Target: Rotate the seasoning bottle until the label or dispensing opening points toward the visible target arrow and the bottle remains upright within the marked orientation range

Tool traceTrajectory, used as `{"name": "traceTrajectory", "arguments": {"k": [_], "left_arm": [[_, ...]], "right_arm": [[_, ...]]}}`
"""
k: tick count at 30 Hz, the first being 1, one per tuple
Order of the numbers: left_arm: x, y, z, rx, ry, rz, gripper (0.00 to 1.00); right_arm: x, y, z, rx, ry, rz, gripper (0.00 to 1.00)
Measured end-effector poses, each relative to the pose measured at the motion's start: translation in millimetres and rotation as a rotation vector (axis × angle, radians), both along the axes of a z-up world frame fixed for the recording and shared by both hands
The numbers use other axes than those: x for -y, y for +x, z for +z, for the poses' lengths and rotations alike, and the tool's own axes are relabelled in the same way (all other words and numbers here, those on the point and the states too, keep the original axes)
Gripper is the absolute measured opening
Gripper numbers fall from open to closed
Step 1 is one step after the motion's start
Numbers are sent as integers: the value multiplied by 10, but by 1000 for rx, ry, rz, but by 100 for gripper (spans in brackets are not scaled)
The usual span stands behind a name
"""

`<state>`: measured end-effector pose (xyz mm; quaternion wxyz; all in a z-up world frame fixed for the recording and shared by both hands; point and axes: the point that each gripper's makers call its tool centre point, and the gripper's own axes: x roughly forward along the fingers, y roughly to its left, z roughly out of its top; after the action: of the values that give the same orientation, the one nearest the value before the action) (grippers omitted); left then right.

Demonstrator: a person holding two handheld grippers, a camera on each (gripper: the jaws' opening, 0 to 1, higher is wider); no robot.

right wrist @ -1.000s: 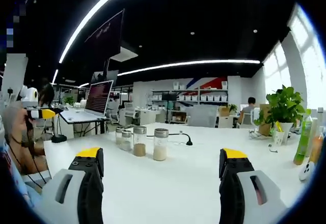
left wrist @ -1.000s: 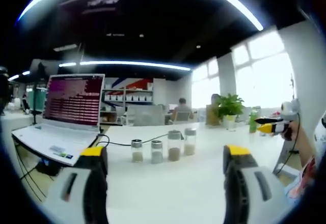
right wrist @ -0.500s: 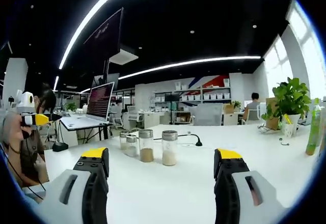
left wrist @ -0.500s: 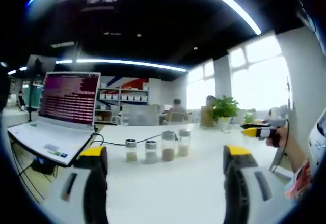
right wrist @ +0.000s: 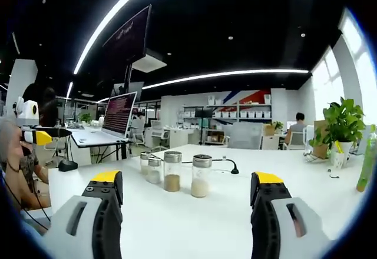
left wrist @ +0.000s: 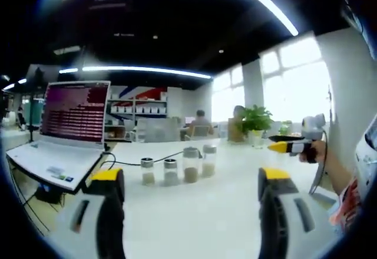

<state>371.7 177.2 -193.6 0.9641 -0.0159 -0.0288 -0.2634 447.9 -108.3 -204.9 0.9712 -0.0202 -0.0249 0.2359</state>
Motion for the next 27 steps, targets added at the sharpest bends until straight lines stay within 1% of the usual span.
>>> {"name": "traceTrajectory", "arguments": {"k": [2,6,12,14,18,23,27], "left_arm": [[18,-5,9,0,-12,-12,100],[40,0,4,-9,-29,-20,100],[27,9,-3,-9,-29,-16,99],[35,9,-5,-8,-29,-18,99],[43,11,-19,-11,-25,-18,99],[59,14,-49,-15,3,-14,99],[71,24,-71,-18,7,-14,99]], "right_arm": [[-46,21,0,6,4,28,96],[-123,58,42,36,1,44,96],[-216,140,27,15,26,65,93],[-243,175,4,2,28,66,91],[-301,235,-17,-6,26,68,91],[-364,293,34,12,44,73,89],[-431,334,36,15,34,88,87]]}}
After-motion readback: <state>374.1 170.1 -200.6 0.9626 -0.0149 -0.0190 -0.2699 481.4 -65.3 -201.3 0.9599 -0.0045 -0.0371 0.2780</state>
